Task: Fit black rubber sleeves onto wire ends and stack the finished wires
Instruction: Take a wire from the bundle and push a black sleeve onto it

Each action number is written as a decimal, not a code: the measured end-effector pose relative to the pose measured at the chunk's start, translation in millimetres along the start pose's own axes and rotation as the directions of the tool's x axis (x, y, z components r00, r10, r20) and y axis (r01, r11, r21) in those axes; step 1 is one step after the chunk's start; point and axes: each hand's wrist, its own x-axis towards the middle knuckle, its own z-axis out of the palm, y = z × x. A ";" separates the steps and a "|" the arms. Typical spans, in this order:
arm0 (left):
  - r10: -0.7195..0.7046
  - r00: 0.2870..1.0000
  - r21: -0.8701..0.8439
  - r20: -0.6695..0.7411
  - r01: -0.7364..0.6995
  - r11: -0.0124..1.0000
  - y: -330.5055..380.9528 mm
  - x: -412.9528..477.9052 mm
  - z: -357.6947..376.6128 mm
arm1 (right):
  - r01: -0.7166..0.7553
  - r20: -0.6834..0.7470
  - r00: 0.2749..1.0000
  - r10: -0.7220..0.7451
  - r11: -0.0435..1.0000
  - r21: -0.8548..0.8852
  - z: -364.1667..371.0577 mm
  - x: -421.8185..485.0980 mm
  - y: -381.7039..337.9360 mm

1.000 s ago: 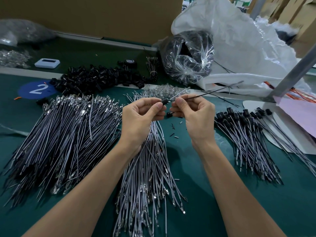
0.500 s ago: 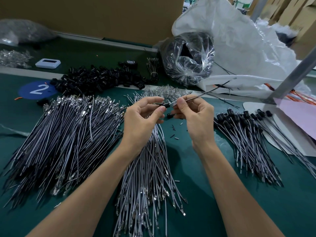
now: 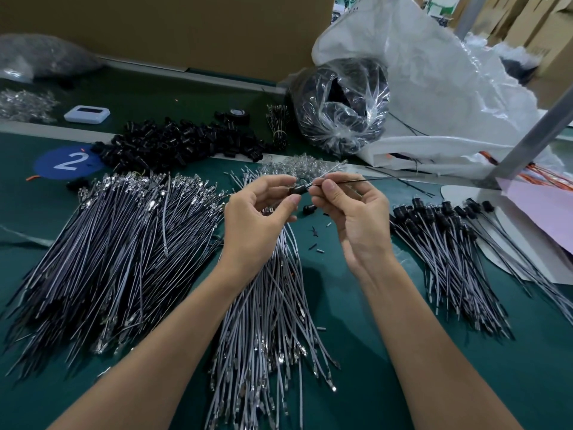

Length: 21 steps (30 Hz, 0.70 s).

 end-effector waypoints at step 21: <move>-0.115 0.992 -0.012 0.045 0.116 0.993 0.6 -1.4 -2.8 | 0.092 0.013 0.996 -0.092 0.956 -0.280 0.9 -1.1 -0.8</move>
